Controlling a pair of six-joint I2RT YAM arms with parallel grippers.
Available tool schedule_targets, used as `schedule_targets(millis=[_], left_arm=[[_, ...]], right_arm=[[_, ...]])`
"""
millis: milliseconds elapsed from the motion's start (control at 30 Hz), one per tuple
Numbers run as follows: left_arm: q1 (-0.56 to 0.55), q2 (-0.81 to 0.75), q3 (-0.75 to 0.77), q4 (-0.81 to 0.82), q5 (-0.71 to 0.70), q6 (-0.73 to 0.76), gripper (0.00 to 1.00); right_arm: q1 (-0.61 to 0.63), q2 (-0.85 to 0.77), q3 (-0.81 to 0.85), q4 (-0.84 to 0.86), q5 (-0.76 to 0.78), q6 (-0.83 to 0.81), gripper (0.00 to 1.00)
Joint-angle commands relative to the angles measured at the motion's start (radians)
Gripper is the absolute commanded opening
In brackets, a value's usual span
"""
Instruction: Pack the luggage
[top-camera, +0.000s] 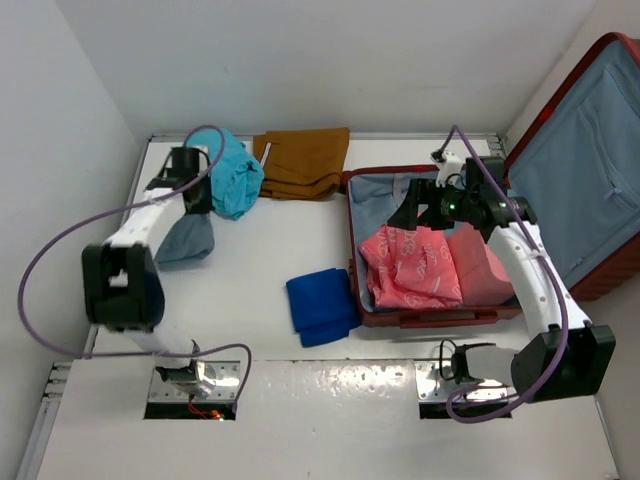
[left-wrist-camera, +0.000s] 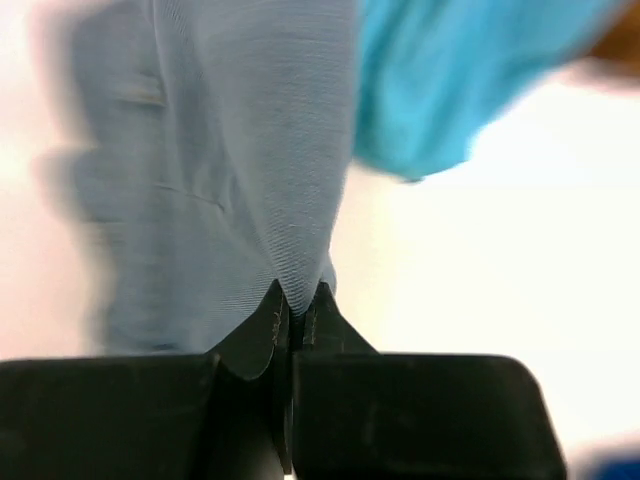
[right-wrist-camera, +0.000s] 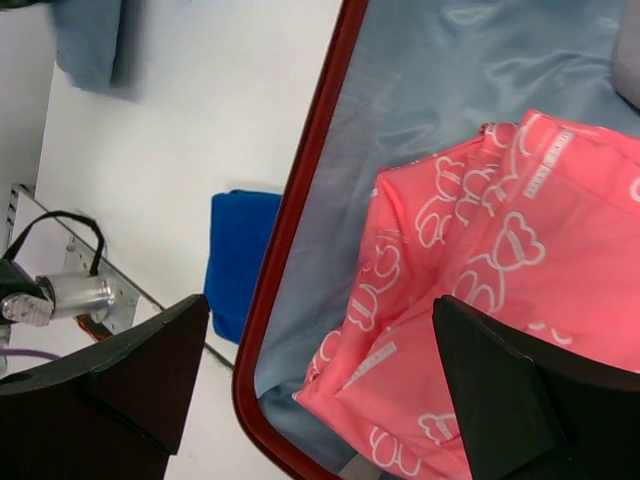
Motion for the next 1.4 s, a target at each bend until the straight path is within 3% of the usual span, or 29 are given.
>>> schedule_targets(millis=[0, 133, 267, 467, 600, 767, 833, 867, 900, 933, 1033, 1100, 1233, 1367], left_arm=[[-0.028, -0.289, 0.064, 0.013, 0.230, 0.052, 0.02], [-0.139, -0.319, 0.188, 0.004, 0.185, 0.026, 0.00], [-0.255, -0.209, 0.348, 0.004, 0.164, 0.002, 0.00], [-0.498, 0.078, 0.713, -0.014, 0.005, 0.013, 0.00], [-0.674, 0.233, 0.867, -0.031, -0.129, 0.117, 0.00], [-0.786, 0.394, 1.002, 0.005, -0.164, 0.162, 0.00], [-0.806, 0.425, 1.002, 0.043, -0.071, 0.173, 0.00], [-0.806, 0.425, 0.950, 0.103, 0.046, 0.173, 0.00], [-0.806, 0.425, 0.919, 0.137, 0.047, 0.186, 0.00], [-0.806, 0.416, 0.887, 0.166, 0.207, 0.202, 0.00], [-0.852, 0.398, 0.761, 0.271, 0.373, 0.292, 0.00], [-0.881, 0.398, 0.709, 0.287, 0.374, 0.353, 0.00], [-0.891, 0.398, 0.594, 0.410, 0.523, 0.378, 0.00], [-0.891, 0.465, 0.592, 0.452, 0.650, 0.410, 0.00]], right_arm=[[-0.049, -0.054, 0.032, -0.004, -0.035, -0.009, 0.93], [-0.132, -0.083, 0.023, -0.003, -0.053, 0.015, 0.93], [-0.233, -0.111, 0.003, 0.035, -0.069, 0.115, 0.93], [-0.520, -0.174, -0.008, 0.092, -0.098, 0.262, 0.93], [-0.667, -0.184, 0.011, 0.071, -0.168, 0.304, 0.93], [-0.836, -0.184, 0.005, 0.059, -0.280, 0.342, 0.93], [-0.873, -0.189, 0.001, 0.063, -0.311, 0.347, 0.93], [-0.903, -0.189, -0.002, 0.065, -0.346, 0.347, 0.93], [-0.911, -0.189, -0.005, 0.072, -0.346, 0.350, 0.93], [-0.919, -0.185, -0.002, 0.071, -0.372, 0.345, 0.93], [-0.947, -0.174, 0.004, 0.065, -0.421, 0.338, 0.93], [-0.960, -0.165, 0.012, 0.062, -0.435, 0.332, 0.93], [-0.983, -0.161, 0.017, 0.057, -0.475, 0.318, 0.93], [-0.993, -0.165, 0.008, 0.056, -0.503, 0.307, 0.93]])
